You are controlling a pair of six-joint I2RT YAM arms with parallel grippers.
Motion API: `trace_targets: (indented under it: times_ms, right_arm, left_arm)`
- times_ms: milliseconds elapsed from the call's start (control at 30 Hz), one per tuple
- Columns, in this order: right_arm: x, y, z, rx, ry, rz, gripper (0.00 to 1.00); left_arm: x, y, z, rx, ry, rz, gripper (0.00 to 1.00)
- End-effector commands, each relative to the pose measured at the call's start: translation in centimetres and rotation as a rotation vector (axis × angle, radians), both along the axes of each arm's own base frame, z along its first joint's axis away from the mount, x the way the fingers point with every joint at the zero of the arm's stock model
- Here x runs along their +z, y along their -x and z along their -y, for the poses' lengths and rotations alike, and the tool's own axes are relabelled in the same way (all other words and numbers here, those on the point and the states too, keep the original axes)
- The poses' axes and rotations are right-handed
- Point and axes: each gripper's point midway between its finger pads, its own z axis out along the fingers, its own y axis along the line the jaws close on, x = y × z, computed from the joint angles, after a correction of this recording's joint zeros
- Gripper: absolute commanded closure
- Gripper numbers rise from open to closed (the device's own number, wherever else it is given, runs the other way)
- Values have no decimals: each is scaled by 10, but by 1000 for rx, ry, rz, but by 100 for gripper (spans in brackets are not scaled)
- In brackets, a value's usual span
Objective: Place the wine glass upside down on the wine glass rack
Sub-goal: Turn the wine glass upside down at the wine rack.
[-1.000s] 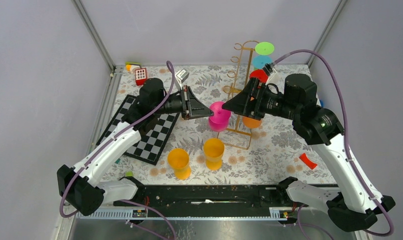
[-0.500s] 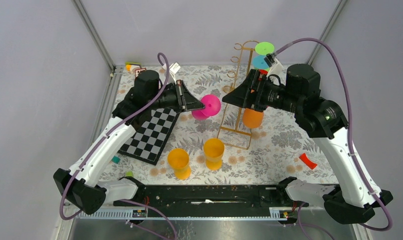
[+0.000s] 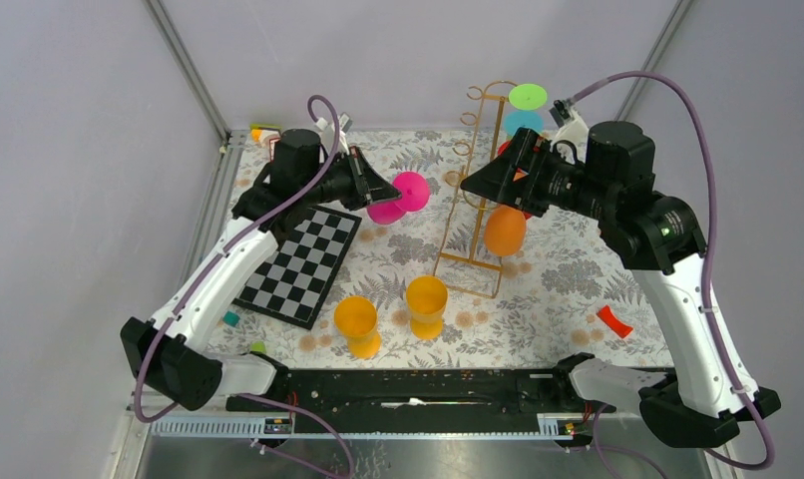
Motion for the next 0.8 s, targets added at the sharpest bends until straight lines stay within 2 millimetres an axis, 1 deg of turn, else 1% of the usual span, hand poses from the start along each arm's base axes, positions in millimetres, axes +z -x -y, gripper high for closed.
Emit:
trace_targets:
  times_ms: [0,100,267,467,567,767]
  right_arm:
    - [12,0,15,-49,4,47,0]
    - [12,-1,19,-67,5,43,0]
    - [9,0,22,-83,-4,28,0]
    - [-2,5,26,-106,-6,1,0]
    - [-6,9,27,-108,-8,-8,0]
    - [-4,13,31,-122,-16,0,0]
  left_arm:
    - [37,-28,0,63,52,132,100]
    - [42,-39,1,87,73,130,100]
    - [54,-54,3,136,137,125,100]
    - [74,-63,2,179,208,148,100]
    - [81,-67,1,192,226,170,100]
    - [97,-78,6,206,286,182,100]
